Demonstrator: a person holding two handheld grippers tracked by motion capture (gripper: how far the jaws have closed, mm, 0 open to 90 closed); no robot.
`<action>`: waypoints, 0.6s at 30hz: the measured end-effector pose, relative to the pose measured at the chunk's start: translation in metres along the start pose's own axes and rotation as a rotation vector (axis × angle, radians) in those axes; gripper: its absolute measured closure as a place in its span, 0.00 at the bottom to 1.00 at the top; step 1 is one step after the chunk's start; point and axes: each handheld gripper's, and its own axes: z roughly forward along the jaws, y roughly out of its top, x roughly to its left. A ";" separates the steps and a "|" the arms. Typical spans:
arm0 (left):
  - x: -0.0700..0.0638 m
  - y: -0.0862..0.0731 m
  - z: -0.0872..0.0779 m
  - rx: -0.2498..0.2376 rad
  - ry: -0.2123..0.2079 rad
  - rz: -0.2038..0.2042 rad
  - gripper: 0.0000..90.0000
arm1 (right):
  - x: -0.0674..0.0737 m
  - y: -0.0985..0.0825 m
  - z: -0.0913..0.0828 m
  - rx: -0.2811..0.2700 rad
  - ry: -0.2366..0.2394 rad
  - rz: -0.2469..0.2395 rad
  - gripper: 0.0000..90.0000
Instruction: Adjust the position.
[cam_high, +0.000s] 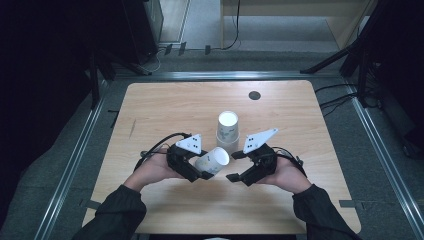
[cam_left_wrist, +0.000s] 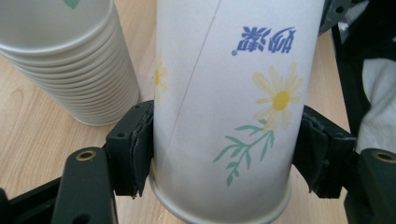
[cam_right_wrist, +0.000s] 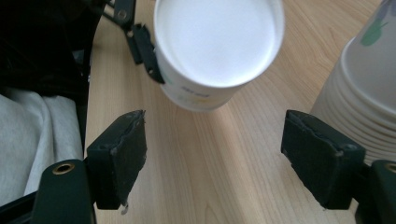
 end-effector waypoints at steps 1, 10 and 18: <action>0.001 0.002 -0.001 0.017 -0.003 0.011 0.32 | 0.001 -0.001 0.000 -0.003 0.003 -0.002 0.26; -0.002 0.014 0.010 0.154 -0.038 0.065 0.32 | -0.002 -0.002 0.002 -0.032 -0.003 0.000 0.27; -0.004 0.009 0.025 0.192 -0.071 0.061 0.32 | 0.002 0.000 0.014 -0.017 0.025 -0.026 0.27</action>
